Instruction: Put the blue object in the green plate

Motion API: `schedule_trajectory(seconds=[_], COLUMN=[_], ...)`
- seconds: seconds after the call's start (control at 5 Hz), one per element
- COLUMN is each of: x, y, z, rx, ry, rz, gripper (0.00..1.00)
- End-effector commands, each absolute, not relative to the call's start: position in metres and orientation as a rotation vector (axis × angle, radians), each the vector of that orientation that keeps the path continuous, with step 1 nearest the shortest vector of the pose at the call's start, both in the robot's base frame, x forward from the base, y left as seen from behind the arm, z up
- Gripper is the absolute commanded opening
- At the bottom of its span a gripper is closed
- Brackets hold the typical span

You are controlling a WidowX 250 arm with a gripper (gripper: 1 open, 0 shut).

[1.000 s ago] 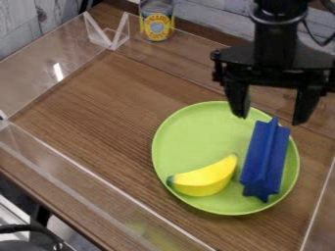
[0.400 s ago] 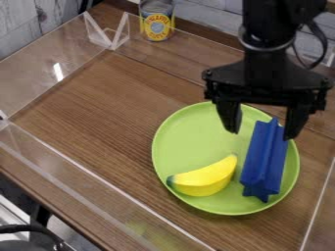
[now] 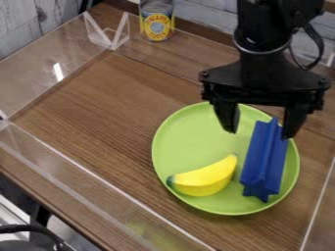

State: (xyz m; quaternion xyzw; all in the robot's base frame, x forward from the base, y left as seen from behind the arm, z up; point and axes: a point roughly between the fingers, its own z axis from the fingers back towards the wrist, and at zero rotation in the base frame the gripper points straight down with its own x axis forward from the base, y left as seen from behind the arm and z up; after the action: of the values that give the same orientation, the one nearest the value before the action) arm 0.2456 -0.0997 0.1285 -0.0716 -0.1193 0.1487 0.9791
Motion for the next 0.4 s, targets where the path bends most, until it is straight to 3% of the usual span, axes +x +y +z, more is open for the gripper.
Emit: schedule_trajectory(seconds=[0.0, 0.2], x=[0.2476, 0.2478], y=[-0.1001, -0.0993], z=[0.1399, 0.139], rx=[-0.163, -0.161], ry=[-0.285, -0.288], rz=[0.291, 0.29], gripper=[1.0, 1.0])
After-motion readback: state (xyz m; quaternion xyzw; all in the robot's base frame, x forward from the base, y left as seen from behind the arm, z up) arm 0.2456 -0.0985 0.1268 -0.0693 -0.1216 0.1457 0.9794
